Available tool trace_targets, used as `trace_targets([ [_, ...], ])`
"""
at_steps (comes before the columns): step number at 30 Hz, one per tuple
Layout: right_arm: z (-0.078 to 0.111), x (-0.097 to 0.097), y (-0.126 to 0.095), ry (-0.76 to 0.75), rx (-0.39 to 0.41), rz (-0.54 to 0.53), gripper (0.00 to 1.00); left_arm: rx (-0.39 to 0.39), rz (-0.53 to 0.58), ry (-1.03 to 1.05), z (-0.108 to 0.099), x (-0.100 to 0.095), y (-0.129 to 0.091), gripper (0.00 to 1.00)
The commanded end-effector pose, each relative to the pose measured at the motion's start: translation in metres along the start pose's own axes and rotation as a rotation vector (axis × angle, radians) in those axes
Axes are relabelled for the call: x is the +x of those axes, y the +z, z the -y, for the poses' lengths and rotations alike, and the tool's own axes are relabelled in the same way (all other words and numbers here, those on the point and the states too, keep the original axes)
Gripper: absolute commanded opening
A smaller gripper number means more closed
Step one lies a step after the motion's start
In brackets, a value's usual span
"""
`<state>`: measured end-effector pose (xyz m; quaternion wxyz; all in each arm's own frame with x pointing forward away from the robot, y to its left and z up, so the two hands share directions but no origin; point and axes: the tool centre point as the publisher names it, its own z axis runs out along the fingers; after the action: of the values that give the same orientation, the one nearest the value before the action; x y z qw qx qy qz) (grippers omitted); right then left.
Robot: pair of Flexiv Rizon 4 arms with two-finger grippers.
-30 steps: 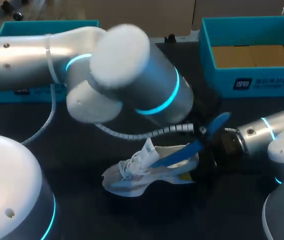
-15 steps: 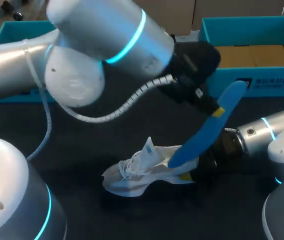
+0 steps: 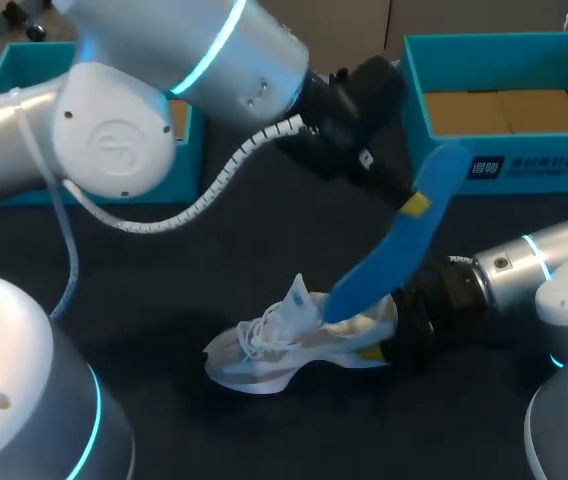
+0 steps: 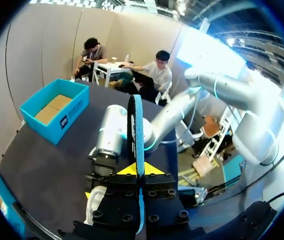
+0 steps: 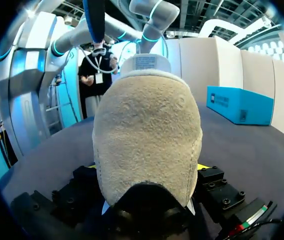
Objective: Take the shoe out of the shoebox, open the shoe tongue, remove and reinsert the insole, then place the shoe into the shoebox
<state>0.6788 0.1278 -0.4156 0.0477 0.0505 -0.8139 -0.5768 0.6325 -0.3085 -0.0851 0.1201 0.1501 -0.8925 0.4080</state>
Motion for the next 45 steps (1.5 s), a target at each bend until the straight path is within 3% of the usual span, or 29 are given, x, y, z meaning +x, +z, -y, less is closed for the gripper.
trace_targets([
  [1,-0.001,0.001,0.001,0.000,0.003,0.002,0.00,0.118,-0.015,-0.016,0.005,0.005,-0.031,0.00],
  [6,-0.001,0.001,0.001,0.000,0.003,0.002,0.00,0.194,-0.028,-0.011,0.021,0.016,-0.061,0.00],
  [10,-0.001,0.001,0.001,0.000,0.003,0.002,0.00,0.230,-0.136,0.020,0.031,0.032,-0.092,0.00],
  [12,-0.001,0.001,0.001,0.000,0.003,0.002,0.00,0.266,-0.117,0.080,0.038,0.039,-0.110,0.00],
  [26,-0.001,0.001,0.001,0.000,0.003,0.002,0.00,0.278,-0.113,0.092,0.038,0.042,-0.111,0.00],
  [39,-0.001,0.001,0.001,0.000,0.003,0.002,0.00,0.302,-0.165,0.250,0.034,0.063,-0.167,0.00],
  [45,-0.001,0.001,0.001,0.000,0.003,0.002,0.00,0.351,-0.177,0.307,0.039,0.081,-0.194,0.00],
])
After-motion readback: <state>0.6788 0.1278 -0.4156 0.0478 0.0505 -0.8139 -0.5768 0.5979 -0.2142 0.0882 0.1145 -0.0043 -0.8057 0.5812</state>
